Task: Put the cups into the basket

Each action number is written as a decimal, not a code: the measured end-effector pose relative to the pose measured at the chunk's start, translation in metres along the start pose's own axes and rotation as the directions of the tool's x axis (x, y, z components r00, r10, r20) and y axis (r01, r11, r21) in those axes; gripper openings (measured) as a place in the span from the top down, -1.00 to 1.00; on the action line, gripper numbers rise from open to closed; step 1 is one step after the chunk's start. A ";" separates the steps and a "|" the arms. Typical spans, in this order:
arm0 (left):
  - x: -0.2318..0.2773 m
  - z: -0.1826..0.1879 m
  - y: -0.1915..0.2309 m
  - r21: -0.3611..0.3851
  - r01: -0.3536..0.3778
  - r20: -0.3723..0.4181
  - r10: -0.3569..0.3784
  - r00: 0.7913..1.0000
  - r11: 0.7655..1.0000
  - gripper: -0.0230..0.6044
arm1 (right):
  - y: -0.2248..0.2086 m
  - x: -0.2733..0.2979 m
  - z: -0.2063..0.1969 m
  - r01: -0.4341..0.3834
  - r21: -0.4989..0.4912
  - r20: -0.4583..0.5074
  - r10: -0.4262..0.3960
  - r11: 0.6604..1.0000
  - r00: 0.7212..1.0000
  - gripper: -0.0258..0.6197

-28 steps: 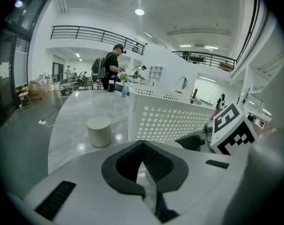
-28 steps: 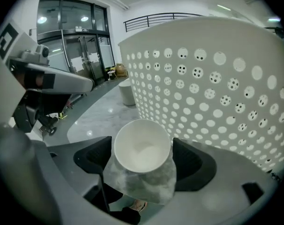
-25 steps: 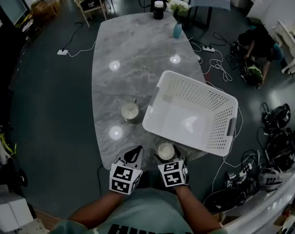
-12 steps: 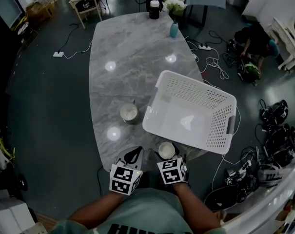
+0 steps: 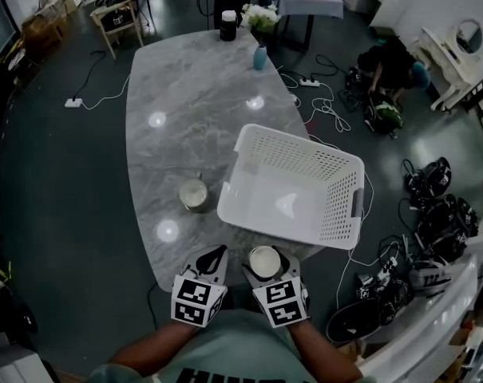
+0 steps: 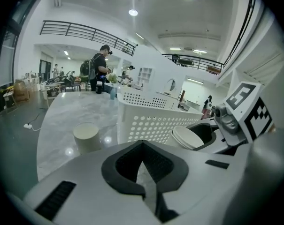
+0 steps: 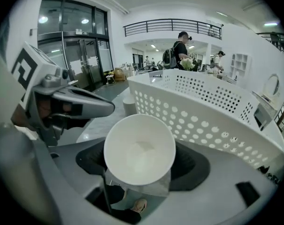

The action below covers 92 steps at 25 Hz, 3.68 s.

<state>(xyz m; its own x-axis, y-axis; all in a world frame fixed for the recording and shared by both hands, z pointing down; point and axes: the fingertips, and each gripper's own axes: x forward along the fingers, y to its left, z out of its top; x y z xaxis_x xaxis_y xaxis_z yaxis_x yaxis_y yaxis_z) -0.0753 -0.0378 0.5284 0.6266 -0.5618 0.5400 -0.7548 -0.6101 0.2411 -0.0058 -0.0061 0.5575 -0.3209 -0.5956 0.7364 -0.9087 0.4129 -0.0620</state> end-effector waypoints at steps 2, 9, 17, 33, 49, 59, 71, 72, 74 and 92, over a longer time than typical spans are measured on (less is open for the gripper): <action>-0.001 0.008 -0.006 0.010 0.026 0.006 -0.026 1.000 1.000 0.93 | 0.002 -0.014 0.009 -0.002 0.012 0.019 0.002 1.000 1.000 -0.22; -0.012 0.045 -0.025 0.044 0.110 0.071 -0.113 0.991 0.993 0.93 | 0.011 -0.059 0.042 -0.013 0.021 0.097 0.011 1.000 0.995 -0.20; -0.016 0.084 -0.034 0.053 0.117 0.124 -0.123 0.985 0.992 0.93 | -0.004 -0.092 0.089 -0.050 0.006 0.216 0.047 0.999 0.975 -0.19; 0.066 0.165 -0.074 0.037 -0.039 0.147 0.033 0.989 0.999 0.93 | -0.194 -0.053 0.123 0.070 -0.010 0.244 -0.066 0.997 0.968 -0.19; 0.141 0.177 -0.049 -0.021 -0.051 -0.008 0.050 0.999 0.998 0.93 | -0.238 0.046 0.102 0.096 0.006 0.059 -0.096 0.995 0.994 -0.19; 0.161 0.174 -0.033 -0.037 -0.041 -0.053 0.039 0.998 0.998 0.93 | -0.254 0.094 0.079 0.118 -0.040 -0.048 -0.120 0.992 0.992 -0.19; 0.165 0.169 -0.025 -0.059 -0.035 -0.066 0.031 0.997 0.998 0.93 | -0.260 0.128 0.051 0.119 -0.043 -0.153 -0.124 0.992 0.980 -0.19; 0.165 0.169 -0.025 -0.059 -0.034 -0.066 0.030 0.997 0.998 0.93 | -0.259 0.129 0.050 0.115 -0.041 -0.159 -0.120 0.993 0.980 -0.19; 0.165 0.169 -0.026 -0.060 -0.033 -0.066 0.029 0.997 0.998 0.93 | -0.258 0.131 0.049 0.107 -0.034 -0.168 -0.112 0.994 0.980 -0.19; 0.160 0.169 -0.031 -0.057 -0.011 -0.050 0.008 0.999 0.998 0.93 | -0.260 0.120 0.029 0.084 0.059 -0.239 -0.067 0.995 0.969 -0.29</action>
<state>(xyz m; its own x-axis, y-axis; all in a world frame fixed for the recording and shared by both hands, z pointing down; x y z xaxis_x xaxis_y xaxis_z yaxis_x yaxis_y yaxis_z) 0.0811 -0.2031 0.4708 0.6102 -0.5379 0.5817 -0.7714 -0.5709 0.2812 0.1840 -0.2049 0.6426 -0.1859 -0.4405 0.8783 -0.9464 0.3205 -0.0396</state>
